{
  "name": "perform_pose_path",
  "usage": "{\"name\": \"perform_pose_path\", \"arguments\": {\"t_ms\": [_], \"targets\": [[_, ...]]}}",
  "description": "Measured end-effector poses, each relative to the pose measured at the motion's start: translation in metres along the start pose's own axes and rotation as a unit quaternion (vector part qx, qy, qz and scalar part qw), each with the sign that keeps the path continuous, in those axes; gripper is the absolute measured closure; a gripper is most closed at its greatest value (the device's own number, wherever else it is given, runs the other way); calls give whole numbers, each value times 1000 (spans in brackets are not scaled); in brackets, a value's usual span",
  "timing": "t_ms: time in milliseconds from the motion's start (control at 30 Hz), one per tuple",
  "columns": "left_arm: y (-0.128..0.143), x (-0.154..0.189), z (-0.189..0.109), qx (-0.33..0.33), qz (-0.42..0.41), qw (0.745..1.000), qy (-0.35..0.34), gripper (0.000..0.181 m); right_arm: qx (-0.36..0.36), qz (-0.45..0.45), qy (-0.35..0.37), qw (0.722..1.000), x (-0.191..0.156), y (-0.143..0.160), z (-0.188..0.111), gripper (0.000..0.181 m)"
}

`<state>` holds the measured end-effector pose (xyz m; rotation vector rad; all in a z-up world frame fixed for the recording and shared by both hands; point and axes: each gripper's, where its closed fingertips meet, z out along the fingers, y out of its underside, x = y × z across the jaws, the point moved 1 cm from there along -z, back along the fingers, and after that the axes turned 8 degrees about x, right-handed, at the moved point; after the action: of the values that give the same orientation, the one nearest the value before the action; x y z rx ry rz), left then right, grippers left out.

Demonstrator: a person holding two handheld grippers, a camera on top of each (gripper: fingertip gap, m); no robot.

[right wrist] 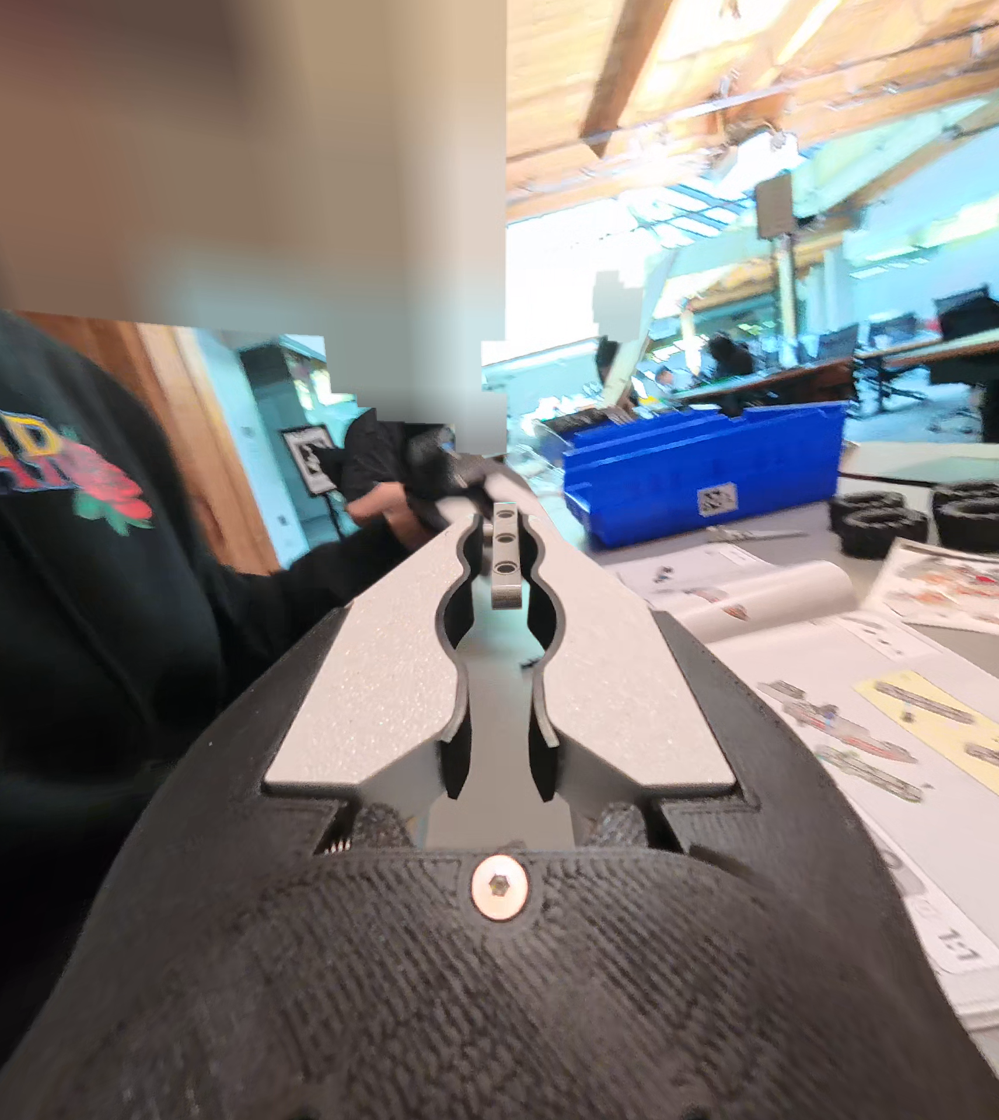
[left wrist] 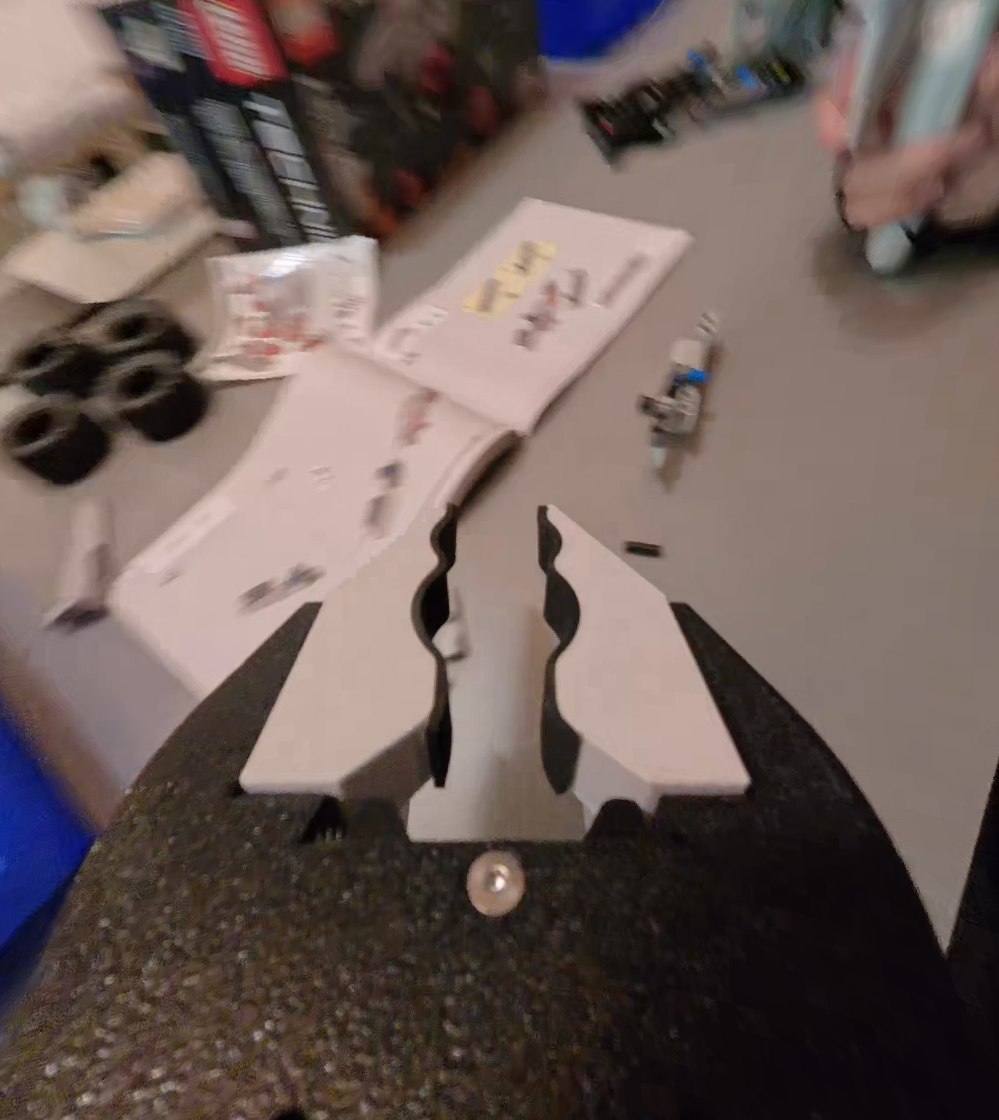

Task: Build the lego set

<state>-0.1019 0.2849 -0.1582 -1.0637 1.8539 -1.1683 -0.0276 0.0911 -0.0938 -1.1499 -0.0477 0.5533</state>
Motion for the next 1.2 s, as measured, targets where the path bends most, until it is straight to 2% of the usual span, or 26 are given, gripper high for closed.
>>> {"name": "perform_pose_path", "arguments": {"t_ms": [100,167,233,433,567,767,867,933,1067,1200], "targets": [[-1,-46,-55,29,-61,992,-103,165,-26,-22,23,999,6,8,7,172],[8,-55,-77,13,-65,990,-125,165,-35,-27,27,999,7,11,10,172],[18,-49,-83,-13,-50,992,-116,165,-42,-20,33,998,11,13,12,172],[38,-14,-63,-69,20,997,-30,165,-79,-23,47,995,16,24,18,172],[39,1,-42,-70,6,997,23,165,-110,-26,60,992,19,33,22,171],[41,30,-5,-72,41,986,144,169,-123,34,51,991,25,37,24,172],[32,36,12,-52,24,978,199,171,-149,47,92,983,43,44,22,171],[31,40,18,-55,19,970,234,171,-159,48,89,982,43,47,23,171],[34,37,30,-73,21,966,249,170,-178,18,102,979,45,49,19,171],[37,41,34,-72,13,963,258,170,-182,28,105,977,47,50,18,172]]}}
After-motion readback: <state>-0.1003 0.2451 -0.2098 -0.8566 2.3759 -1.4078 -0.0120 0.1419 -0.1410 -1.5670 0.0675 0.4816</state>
